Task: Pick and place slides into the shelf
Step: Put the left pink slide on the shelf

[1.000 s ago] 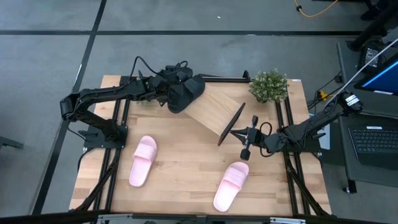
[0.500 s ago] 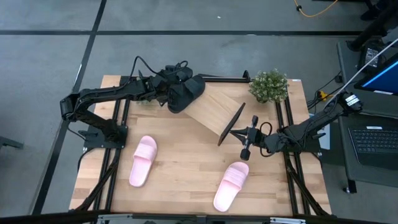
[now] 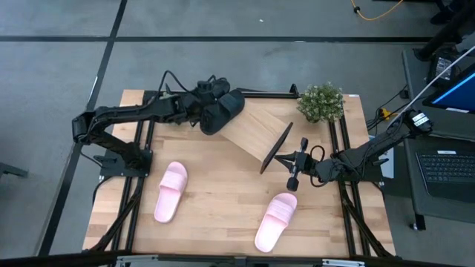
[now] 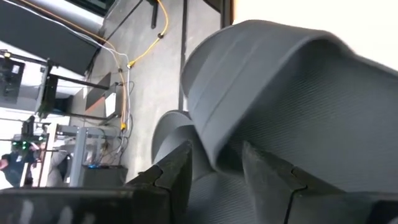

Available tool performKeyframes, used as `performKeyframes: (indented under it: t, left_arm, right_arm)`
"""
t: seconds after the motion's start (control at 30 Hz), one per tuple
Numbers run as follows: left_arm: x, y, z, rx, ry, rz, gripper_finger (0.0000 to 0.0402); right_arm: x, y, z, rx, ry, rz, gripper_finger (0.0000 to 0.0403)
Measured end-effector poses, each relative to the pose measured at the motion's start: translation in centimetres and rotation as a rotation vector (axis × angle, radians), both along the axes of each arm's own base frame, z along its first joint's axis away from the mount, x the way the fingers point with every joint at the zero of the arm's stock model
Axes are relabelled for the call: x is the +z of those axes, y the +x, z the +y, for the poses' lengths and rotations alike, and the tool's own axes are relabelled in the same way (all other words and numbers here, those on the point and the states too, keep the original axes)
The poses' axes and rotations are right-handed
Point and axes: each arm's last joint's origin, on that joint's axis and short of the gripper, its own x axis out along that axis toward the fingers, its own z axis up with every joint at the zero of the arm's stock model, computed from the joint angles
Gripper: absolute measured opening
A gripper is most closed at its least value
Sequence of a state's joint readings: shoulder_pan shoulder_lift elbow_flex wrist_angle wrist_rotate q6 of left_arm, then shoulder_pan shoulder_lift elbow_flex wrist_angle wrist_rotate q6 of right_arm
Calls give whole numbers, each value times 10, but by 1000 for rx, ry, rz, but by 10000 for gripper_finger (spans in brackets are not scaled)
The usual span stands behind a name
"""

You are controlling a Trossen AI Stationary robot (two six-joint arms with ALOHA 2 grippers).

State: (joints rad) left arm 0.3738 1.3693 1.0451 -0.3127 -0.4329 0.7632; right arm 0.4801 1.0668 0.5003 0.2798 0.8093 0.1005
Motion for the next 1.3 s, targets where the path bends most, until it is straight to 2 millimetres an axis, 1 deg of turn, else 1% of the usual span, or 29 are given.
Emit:
performKeyframes:
  t: [0.23, 0.47, 0.63, 0.7, 0.9, 1.1, 1.3]
  left_arm:
    - [0, 3, -9, 17, 36, 21, 136]
    - [1, 7, -26, 27, 91, 49, 136]
    - [6, 4, -40, 7, 140, 76, 136]
    - [12, 1, -45, 1, 151, 51, 136]
    - [35, -15, -58, -9, 151, -58, 136]
    - [61, -44, -73, -15, 118, -198, 136]
    - [79, -73, -88, -6, 26, -370, 127]
  right_arm:
    - [0, 0, 0, -1, 5, -2, 23]
    - [0, 0, 0, -1, 5, -2, 23]
    - [0, 0, 0, 0, 1, -1, 23]
    - [0, 0, 0, 0, 0, -1, 23]
    - [0, 0, 0, 1, 4, -2, 23]
    - [0, 0, 1, 26, 7, 3, 23]
    - [1, 0, 1, 26, 11, -6, 23]
